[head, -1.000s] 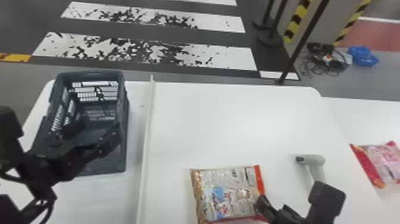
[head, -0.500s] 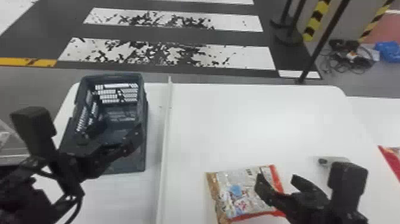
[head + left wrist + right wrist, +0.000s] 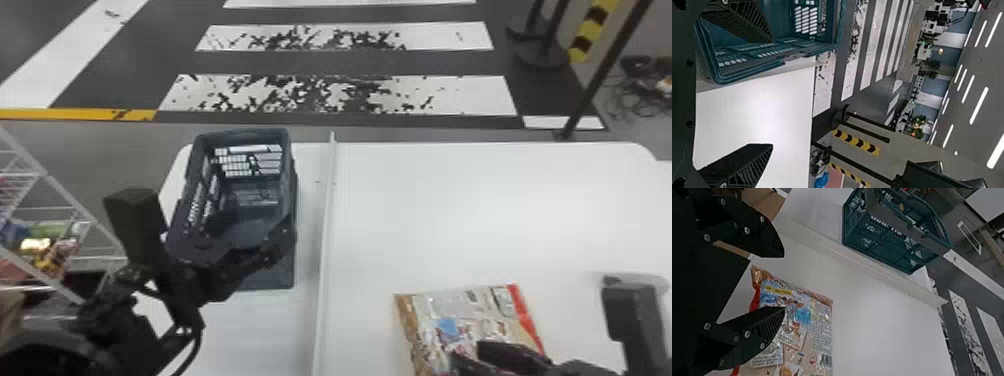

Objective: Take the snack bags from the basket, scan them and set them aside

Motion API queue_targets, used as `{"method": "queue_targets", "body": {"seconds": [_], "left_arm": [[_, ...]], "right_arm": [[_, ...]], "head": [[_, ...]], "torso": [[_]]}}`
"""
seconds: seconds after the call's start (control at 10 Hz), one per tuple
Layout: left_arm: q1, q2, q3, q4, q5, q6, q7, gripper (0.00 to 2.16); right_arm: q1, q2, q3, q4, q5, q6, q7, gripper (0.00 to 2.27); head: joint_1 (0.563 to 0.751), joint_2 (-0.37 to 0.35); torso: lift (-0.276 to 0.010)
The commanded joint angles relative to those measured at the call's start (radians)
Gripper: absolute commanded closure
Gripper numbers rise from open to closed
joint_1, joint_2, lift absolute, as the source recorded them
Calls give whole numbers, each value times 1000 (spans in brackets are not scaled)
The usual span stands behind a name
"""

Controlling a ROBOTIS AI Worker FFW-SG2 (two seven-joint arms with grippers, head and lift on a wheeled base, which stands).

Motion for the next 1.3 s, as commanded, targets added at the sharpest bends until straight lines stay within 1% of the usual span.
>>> {"method": "queue_targets", "body": {"seconds": [0.0, 0.1, 0.2, 0.4, 0.6, 0.8, 1.0, 1.2], "left_arm": [[7, -3, -5, -3, -3, 0, 0, 36], [14, -1, -5, -12, -6, 0, 0, 36], [20, -1, 0, -31, -8, 0, 0, 36], [40, -1, 9, -37, -9, 0, -3, 36], [42, -1, 15, -42, -9, 0, -6, 36], [42, -1, 15, -43, -9, 0, -6, 36], [50, -1, 20, -49, -9, 0, -9, 36], [60, -1, 23, -52, -8, 0, -11, 36]], "right_arm": [[0, -11, 39, 5, 85, -62, 67, 2250], [-5, -45, 77, 27, 111, -89, 96, 2253], [-23, -47, 122, 65, 173, -102, 125, 2253], [-32, -79, 195, 125, 232, -126, 154, 2250], [-46, -102, 246, 157, 305, -120, 179, 2250], [-95, -103, 312, 223, 366, -102, 175, 2250], [-155, -96, 375, 285, 400, -89, 143, 2250], [-218, -63, 425, 320, 420, -50, 76, 2250]], "head": [[695, 110], [695, 124], [695, 134], [695, 157], [695, 195], [695, 202], [695, 210], [695, 220]], "torso": [[-75], [-75], [-75], [-75], [-75], [-75], [-75], [-75]]}}
